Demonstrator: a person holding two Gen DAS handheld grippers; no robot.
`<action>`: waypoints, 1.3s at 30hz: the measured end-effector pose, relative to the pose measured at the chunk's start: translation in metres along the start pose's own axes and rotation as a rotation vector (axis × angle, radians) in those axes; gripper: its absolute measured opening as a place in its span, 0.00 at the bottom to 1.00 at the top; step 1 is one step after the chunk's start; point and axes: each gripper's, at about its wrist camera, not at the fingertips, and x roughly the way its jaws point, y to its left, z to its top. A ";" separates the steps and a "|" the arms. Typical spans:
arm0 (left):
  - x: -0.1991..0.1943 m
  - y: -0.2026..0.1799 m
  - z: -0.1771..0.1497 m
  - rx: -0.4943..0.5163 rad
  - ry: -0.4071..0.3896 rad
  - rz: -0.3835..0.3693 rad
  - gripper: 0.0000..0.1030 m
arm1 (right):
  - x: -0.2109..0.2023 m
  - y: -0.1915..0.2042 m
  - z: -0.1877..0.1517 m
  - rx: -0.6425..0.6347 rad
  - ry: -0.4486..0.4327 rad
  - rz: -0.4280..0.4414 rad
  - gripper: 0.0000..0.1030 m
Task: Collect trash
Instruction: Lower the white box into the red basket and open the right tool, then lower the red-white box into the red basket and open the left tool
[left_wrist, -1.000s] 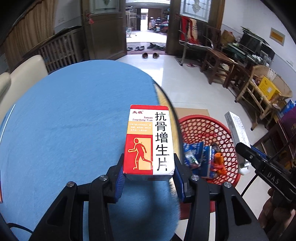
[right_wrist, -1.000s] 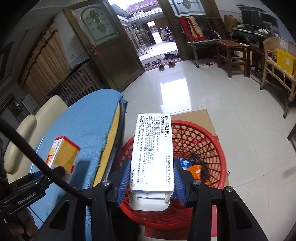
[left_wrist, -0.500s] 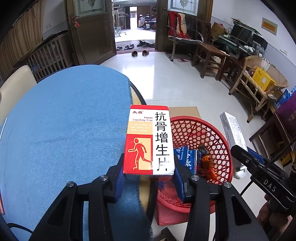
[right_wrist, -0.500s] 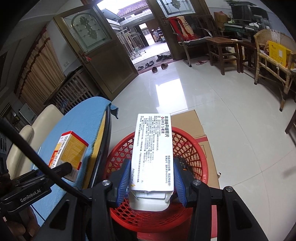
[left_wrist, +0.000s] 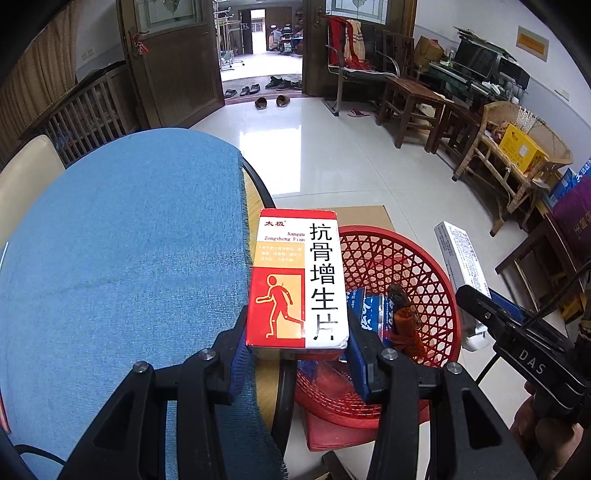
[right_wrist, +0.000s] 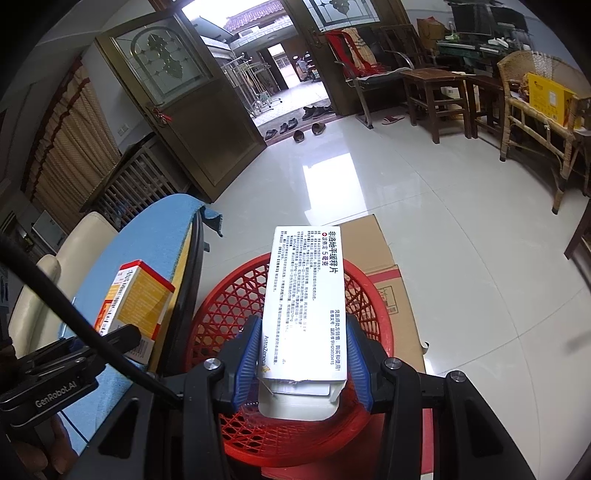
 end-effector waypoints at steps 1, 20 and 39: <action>0.000 0.000 0.000 -0.001 0.001 -0.001 0.46 | 0.002 0.003 0.000 0.000 0.002 -0.004 0.46; 0.010 -0.007 0.003 0.007 0.013 -0.011 0.46 | 0.052 0.001 -0.005 0.027 0.101 -0.022 0.71; 0.033 -0.044 0.019 0.067 0.046 -0.034 0.46 | 0.004 -0.028 0.015 0.098 -0.004 -0.008 0.70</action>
